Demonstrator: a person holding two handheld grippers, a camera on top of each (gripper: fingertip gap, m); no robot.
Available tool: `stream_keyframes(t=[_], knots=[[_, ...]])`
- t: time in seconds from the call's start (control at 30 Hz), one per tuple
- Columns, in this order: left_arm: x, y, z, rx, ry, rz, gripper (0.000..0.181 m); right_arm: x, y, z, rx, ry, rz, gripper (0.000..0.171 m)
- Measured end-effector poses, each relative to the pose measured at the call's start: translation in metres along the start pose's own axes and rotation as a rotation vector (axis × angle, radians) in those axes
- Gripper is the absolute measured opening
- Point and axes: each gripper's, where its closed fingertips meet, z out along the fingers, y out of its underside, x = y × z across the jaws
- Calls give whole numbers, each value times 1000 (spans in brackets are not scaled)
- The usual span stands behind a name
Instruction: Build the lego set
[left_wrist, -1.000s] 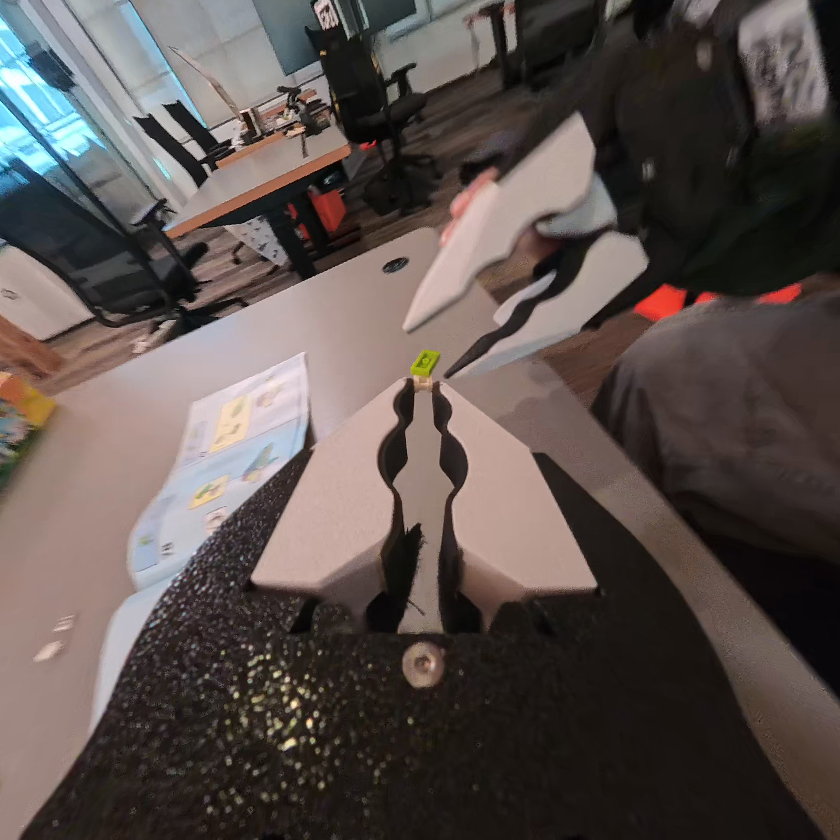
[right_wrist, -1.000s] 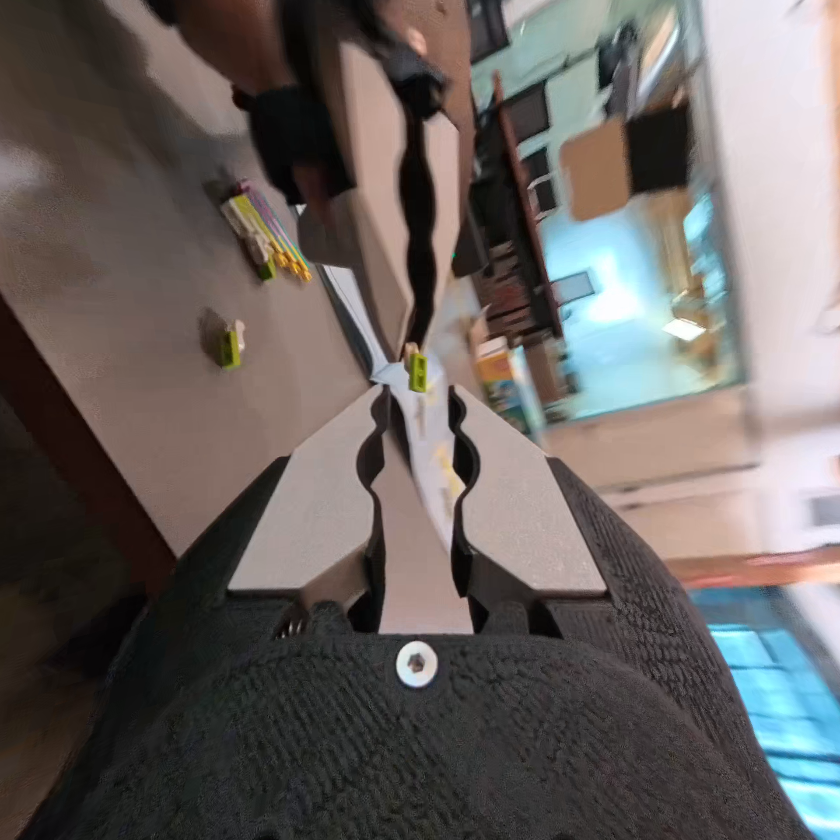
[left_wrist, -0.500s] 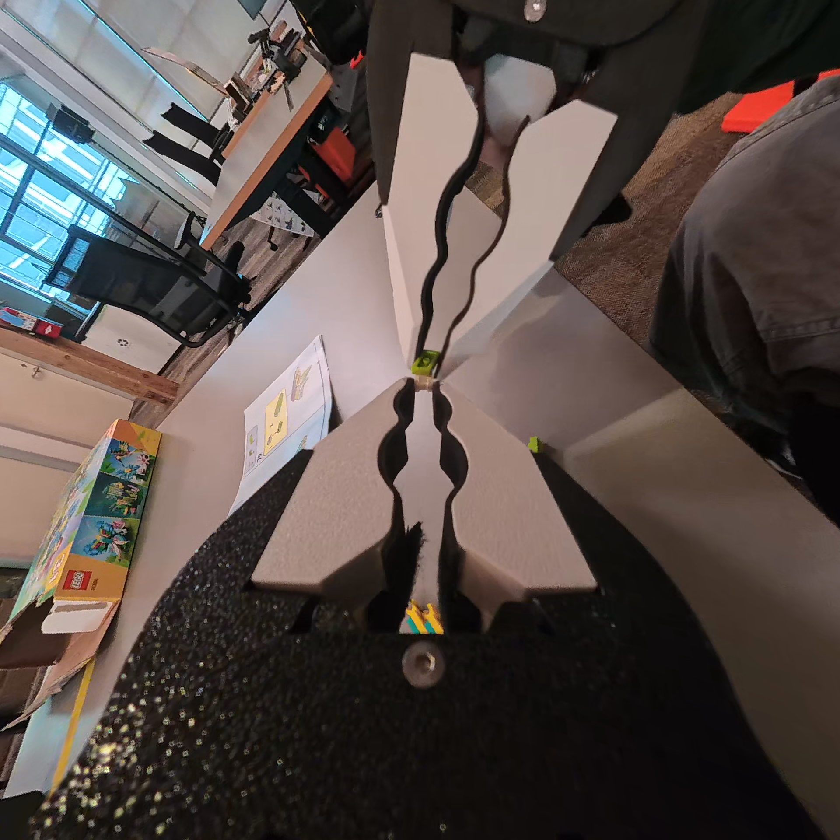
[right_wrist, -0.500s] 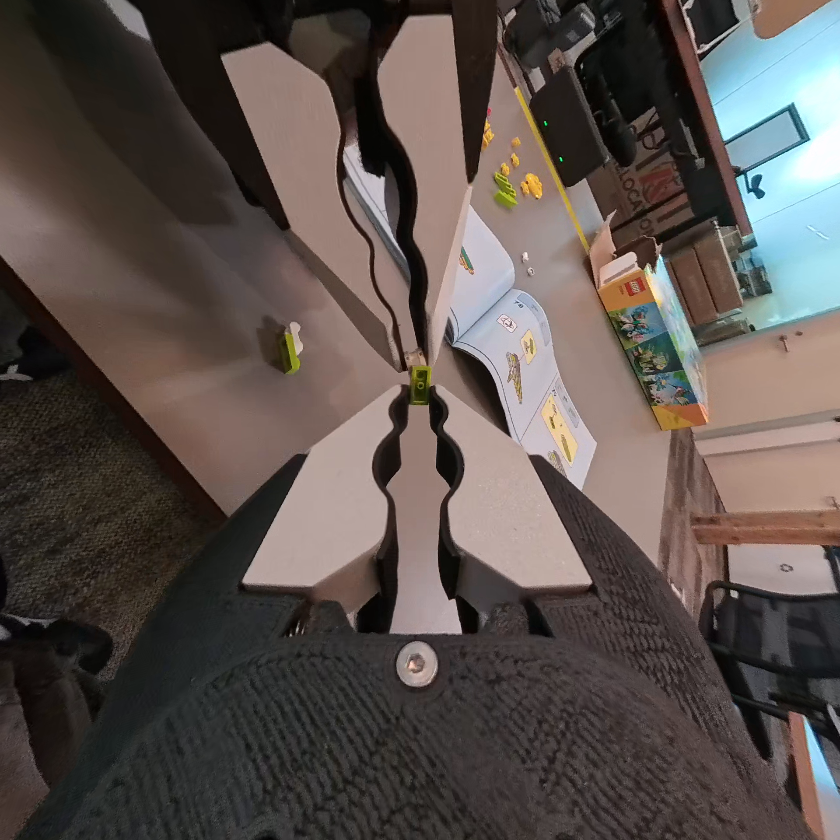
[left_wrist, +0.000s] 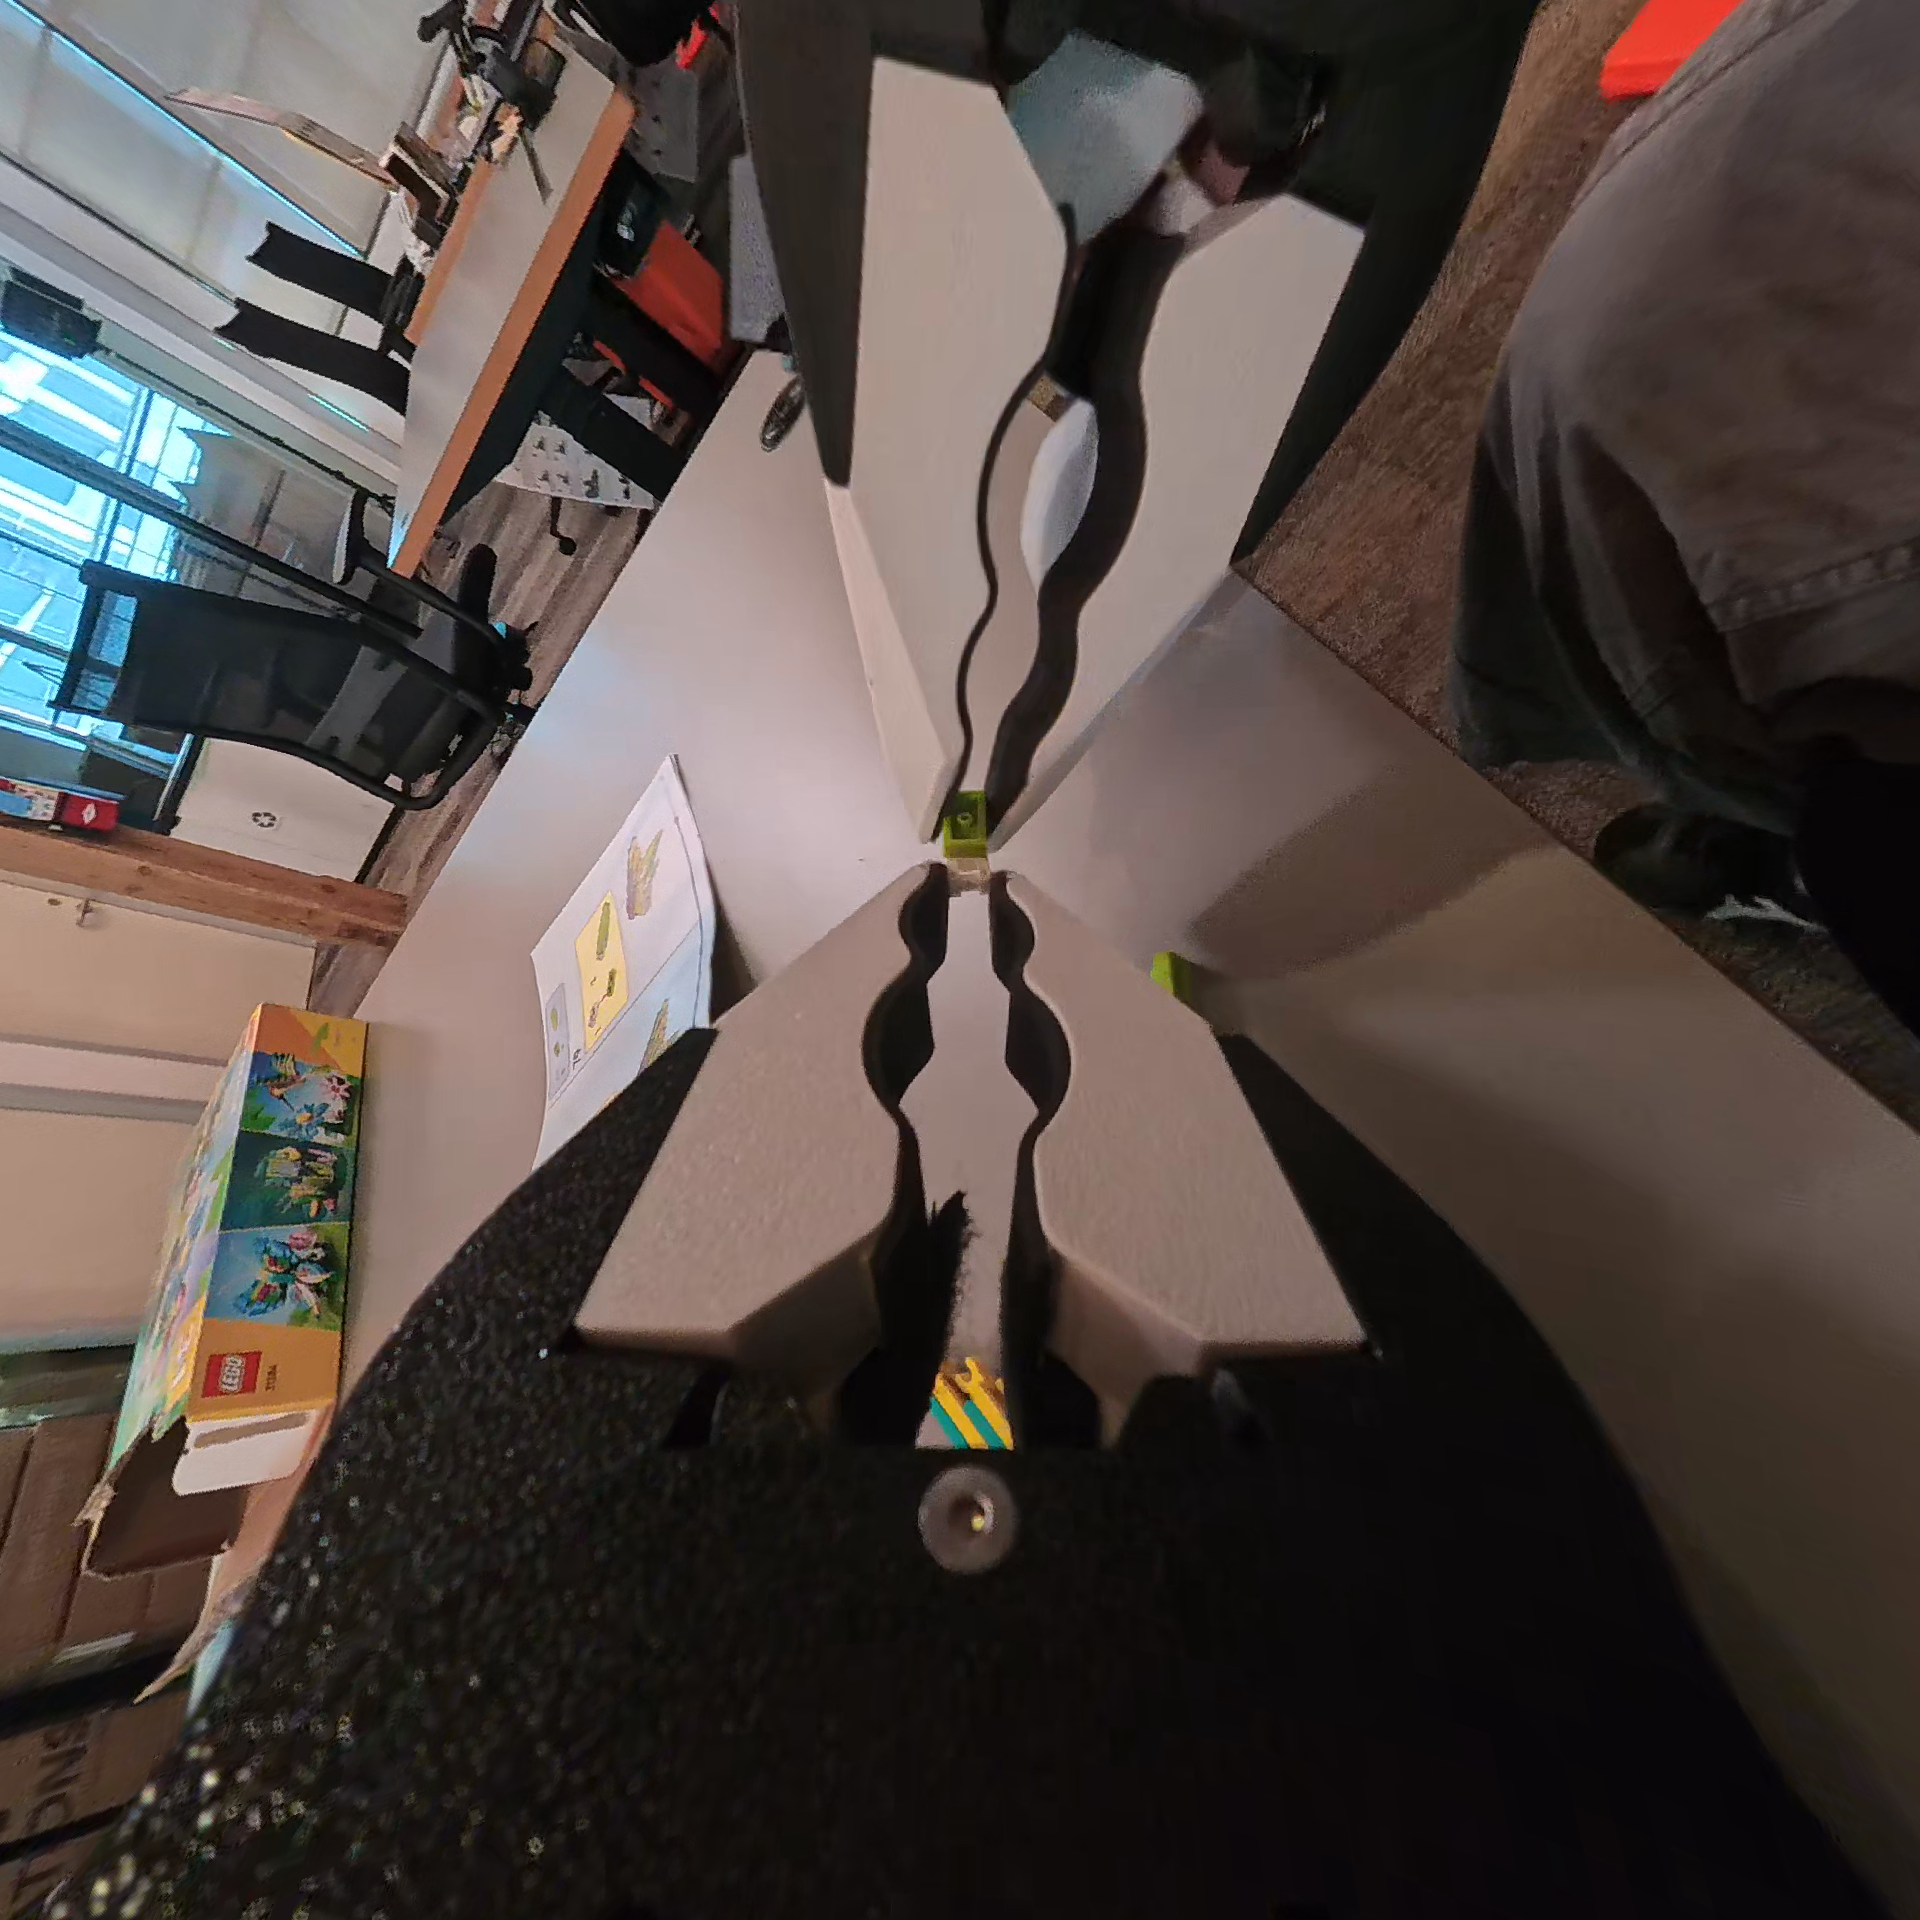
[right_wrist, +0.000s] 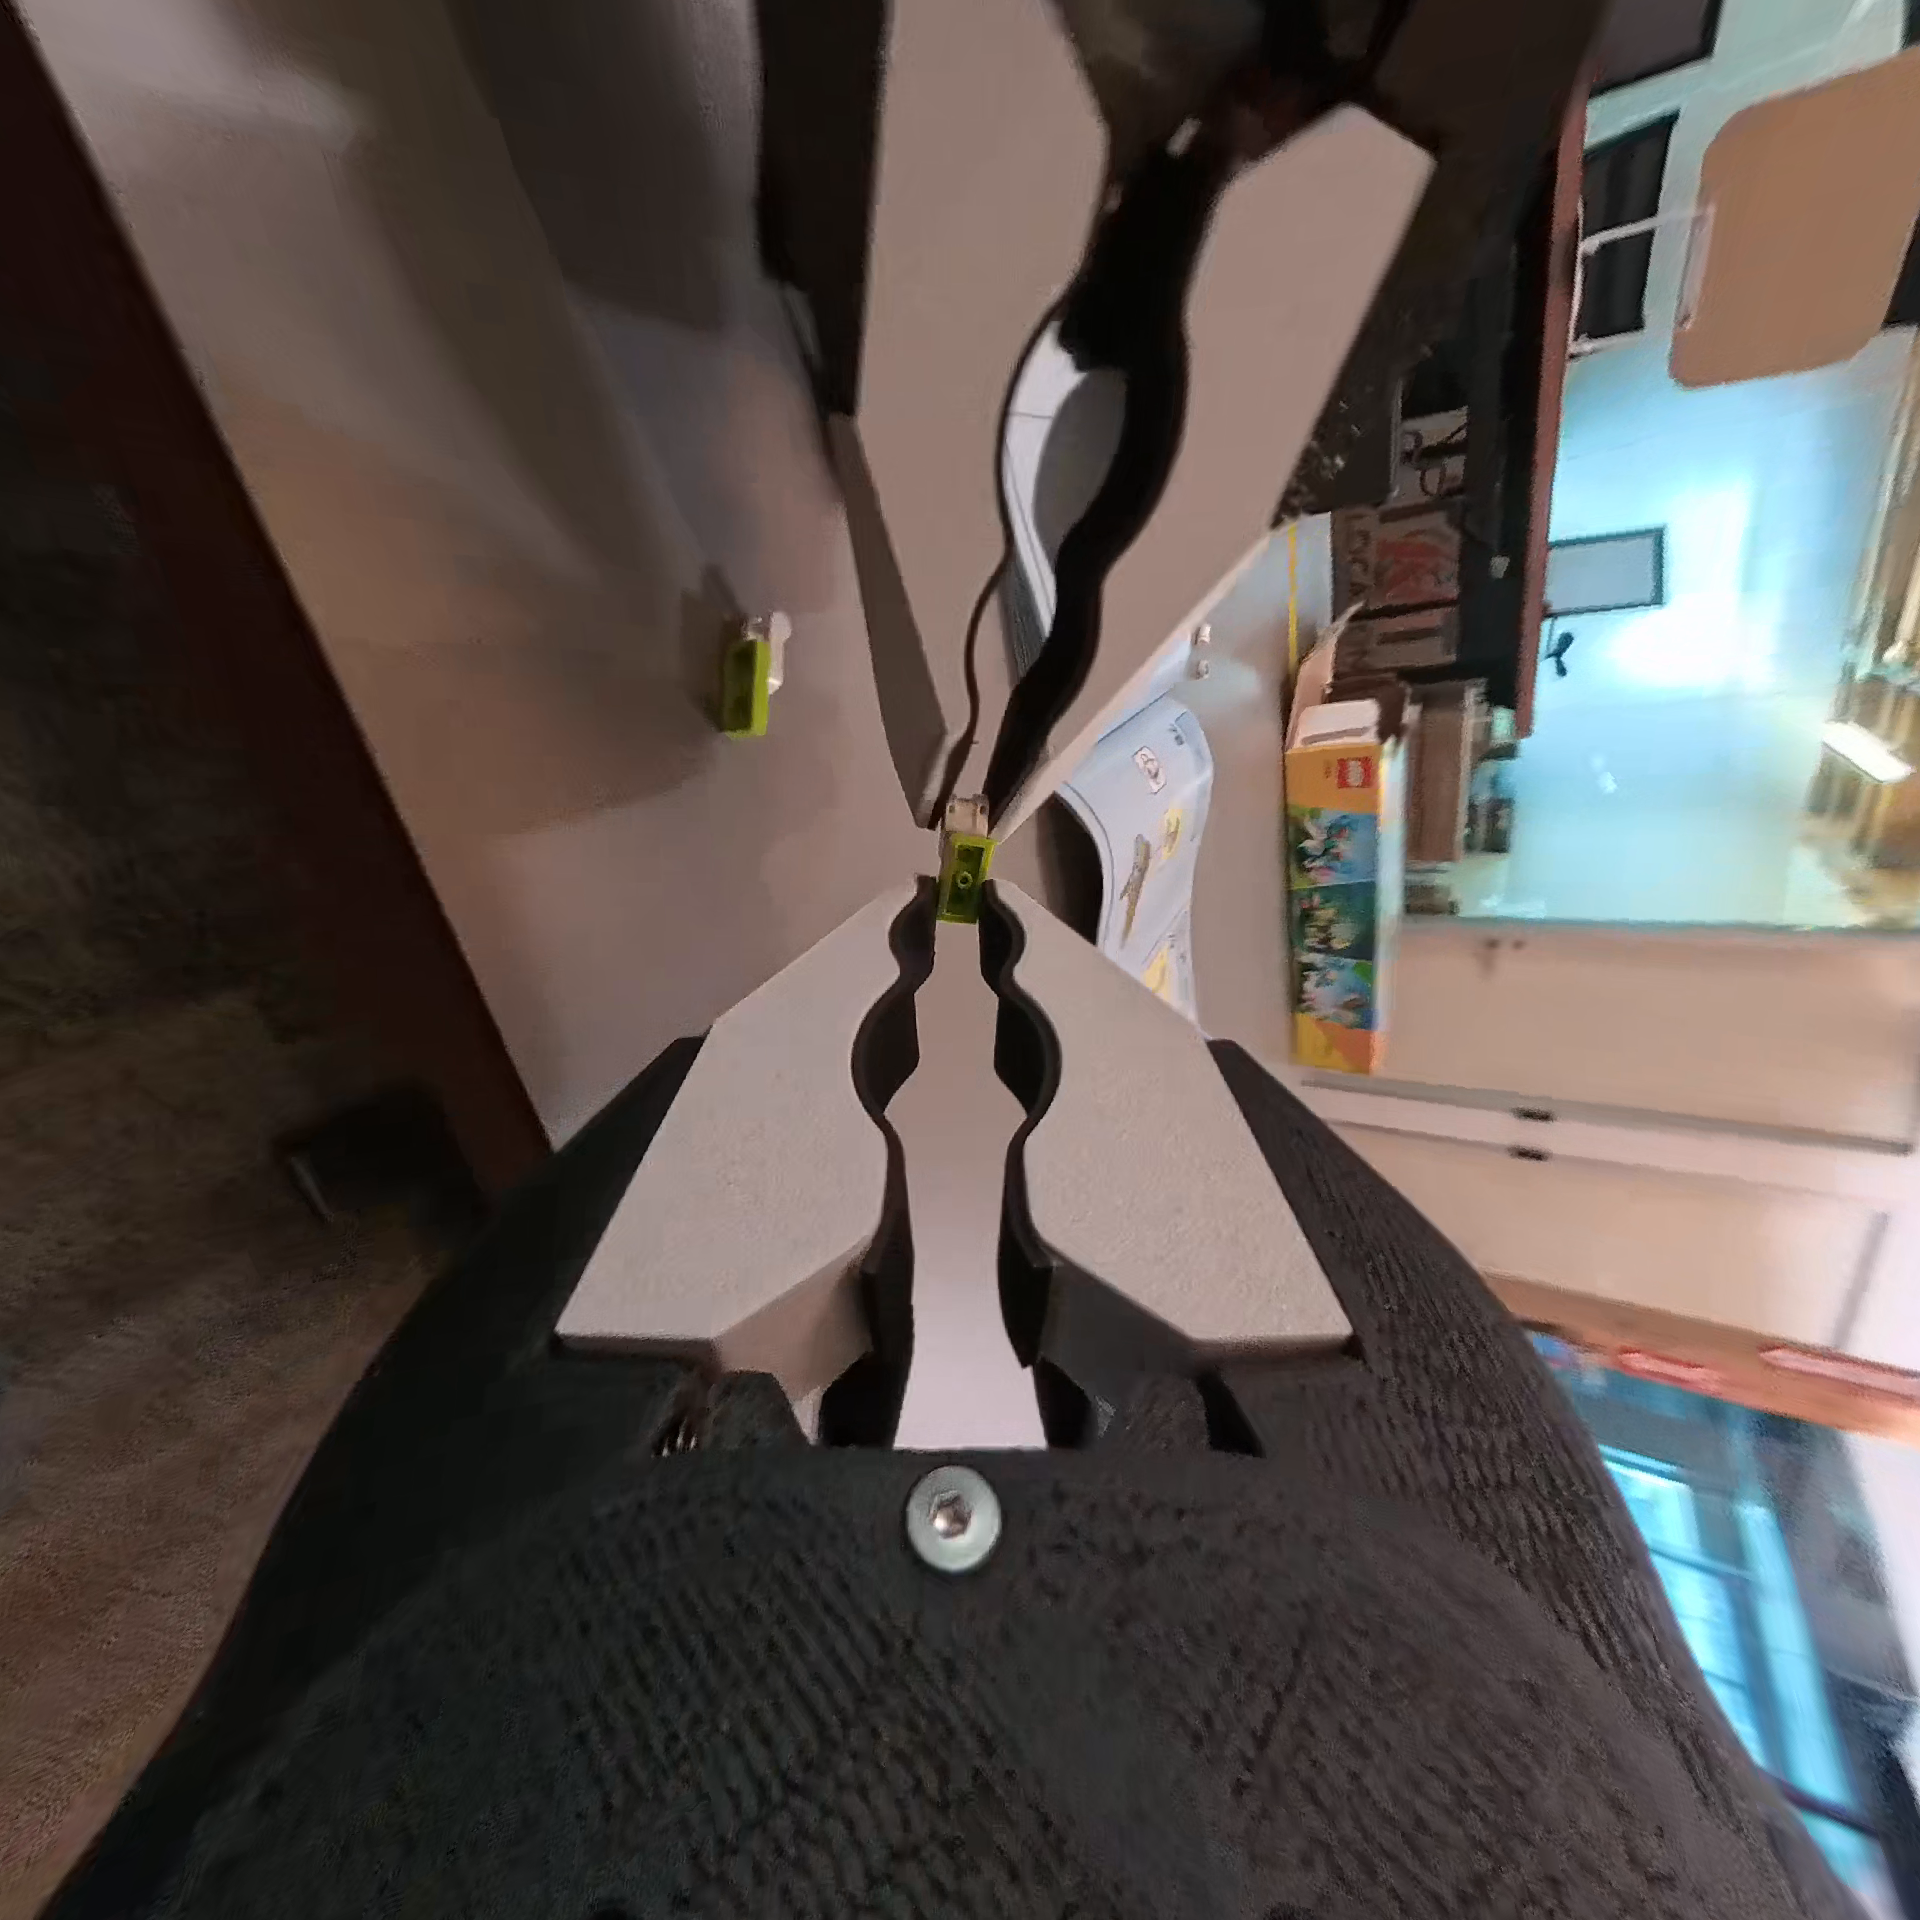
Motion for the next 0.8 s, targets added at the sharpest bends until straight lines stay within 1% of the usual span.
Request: stream_keyframes(t=[0.03,0.1,0.17,0.33,0.57,0.67,0.73,0.8], knots=[[2,1,0,-9,8,12,5,-2,0,1,-12,8,-54,7],[5,2,1,-21,18,30,5,-4,0,1,-31,24,-138,7],[5,3,1,-25,21,34,5,-4,0,2,-37,26,-156,7],[3,1,0,-19,6,28,5,-2,0,1,-17,14,-71,6],[3,2,1,-25,5,27,5,-3,1,1,-1,-4,-15,8],[2,2,0,-20,-2,29,5,-4,-2,-1,63,-77,162,13],[1,4,-1,-26,-9,41,5,-4,-6,-5,143,-162,361,19],[1,3,-3,-8,-5,50,5,-3,-7,-9,217,-274,596,21]])
